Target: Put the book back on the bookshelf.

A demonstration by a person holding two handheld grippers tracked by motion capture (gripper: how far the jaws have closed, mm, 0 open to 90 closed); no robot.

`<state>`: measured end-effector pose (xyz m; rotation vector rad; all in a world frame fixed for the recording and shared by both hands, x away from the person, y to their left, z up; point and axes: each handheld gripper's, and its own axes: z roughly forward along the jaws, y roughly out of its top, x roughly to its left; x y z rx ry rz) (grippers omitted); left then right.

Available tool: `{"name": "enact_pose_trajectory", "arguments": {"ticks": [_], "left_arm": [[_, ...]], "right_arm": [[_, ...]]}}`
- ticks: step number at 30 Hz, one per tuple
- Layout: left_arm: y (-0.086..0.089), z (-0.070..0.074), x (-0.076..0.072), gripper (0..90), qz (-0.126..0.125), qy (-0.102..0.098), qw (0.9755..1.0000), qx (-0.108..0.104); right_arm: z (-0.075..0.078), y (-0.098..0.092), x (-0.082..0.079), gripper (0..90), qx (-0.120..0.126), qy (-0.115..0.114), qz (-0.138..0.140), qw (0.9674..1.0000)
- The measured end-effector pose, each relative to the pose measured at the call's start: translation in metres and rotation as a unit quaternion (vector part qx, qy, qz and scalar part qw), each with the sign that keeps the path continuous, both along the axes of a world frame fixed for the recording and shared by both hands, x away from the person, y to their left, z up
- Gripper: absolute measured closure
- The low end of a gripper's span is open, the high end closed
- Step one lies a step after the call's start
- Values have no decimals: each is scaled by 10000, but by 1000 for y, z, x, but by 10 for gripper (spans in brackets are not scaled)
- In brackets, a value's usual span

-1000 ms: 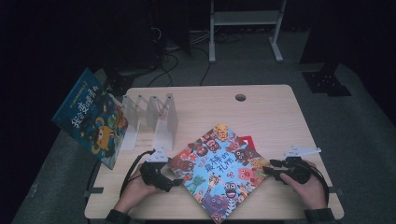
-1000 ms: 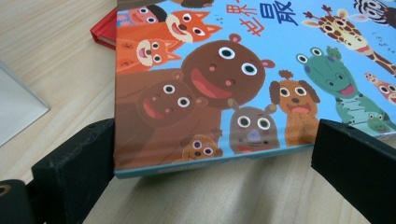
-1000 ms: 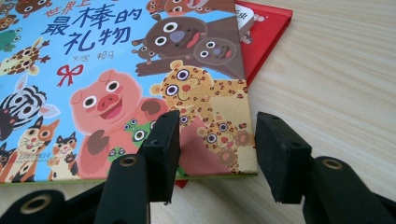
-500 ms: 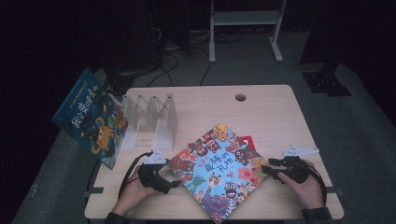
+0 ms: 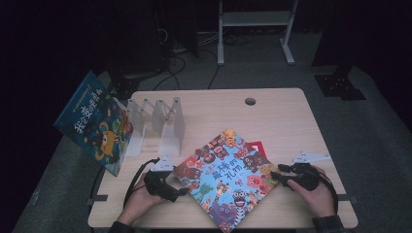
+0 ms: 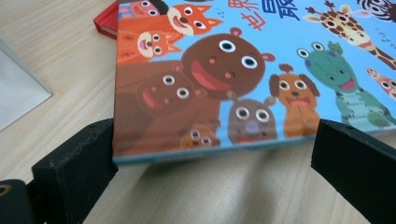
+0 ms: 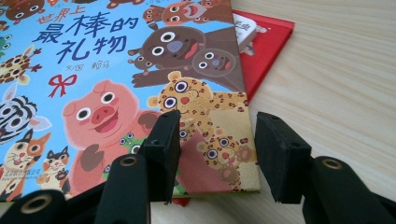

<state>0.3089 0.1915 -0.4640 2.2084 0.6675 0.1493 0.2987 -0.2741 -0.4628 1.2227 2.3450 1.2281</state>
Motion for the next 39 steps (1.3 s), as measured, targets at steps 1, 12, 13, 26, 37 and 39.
{"name": "enact_pose_trajectory", "arguments": {"ticks": [1, 12, 13, 26, 37, 39], "left_arm": [[1, 0, -1, 4, 13, 2, 10000, -6], [14, -1, -13, 5, 106, 7, 9999, -73], [15, -2, -13, 5, 108, 12, 9999, -76], [16, -2, -13, 5, 108, 47, 9999, -98], [15, -2, -13, 4, 99, 47, 9999, -89], [15, -2, -13, 4, 98, 46, 9999, -90]], "right_arm": [[0, 1, 0, 502, -11, -20, 11, 10000], [1, 14, 2, 502, -43, -24, 163, 9999], [1, 15, 2, 503, -52, -23, 175, 9998], [4, 19, 6, 557, -150, -112, 194, 9996], [7, -2, -22, 666, -95, -124, 140, 9998], [6, -1, -28, 699, -91, -84, 208, 9997]]}}
